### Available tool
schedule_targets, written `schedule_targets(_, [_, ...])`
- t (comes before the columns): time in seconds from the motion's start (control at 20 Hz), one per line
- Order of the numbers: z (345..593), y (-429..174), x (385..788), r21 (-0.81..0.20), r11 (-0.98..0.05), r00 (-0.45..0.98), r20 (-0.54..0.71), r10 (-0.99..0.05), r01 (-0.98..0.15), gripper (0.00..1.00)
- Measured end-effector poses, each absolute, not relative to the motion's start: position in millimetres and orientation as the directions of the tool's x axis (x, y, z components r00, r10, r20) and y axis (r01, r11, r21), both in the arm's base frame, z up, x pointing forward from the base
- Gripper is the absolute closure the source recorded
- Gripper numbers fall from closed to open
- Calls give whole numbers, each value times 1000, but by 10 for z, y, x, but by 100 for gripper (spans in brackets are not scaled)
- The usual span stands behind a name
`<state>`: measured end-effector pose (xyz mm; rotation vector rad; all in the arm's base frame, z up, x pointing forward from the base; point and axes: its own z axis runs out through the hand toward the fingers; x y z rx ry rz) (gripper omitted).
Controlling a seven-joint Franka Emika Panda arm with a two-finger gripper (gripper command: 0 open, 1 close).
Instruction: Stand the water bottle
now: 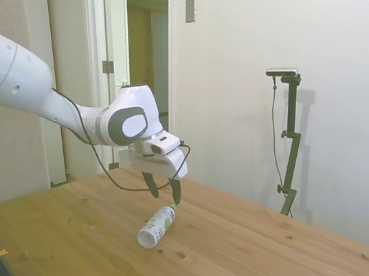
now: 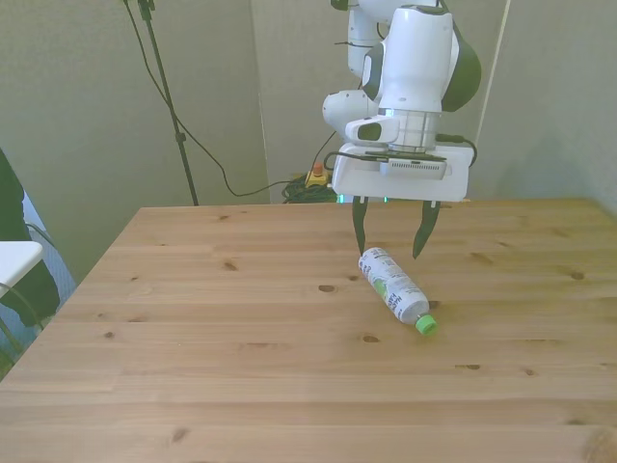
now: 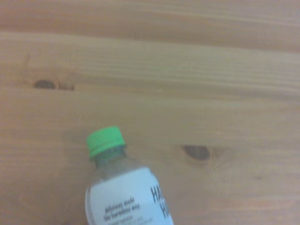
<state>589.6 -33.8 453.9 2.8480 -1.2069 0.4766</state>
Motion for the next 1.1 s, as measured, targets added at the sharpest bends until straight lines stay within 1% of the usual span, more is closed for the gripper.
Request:
schedule_targets(0.35, [4423, -260, 6332, -103, -746, 691, 310, -653, -658, 0])
schedule_targets(0.45, [4326, -238, 6413, -94, -752, 700, 305, -646, -653, 0])
schedule_targets(0.65, [4053, -168, 6533, -73, -760, 717, 284, -636, -645, 0])
schedule_targets(1.1, [3715, -2, 6645, -63, -782, 745, 265, -612, -620, 0])
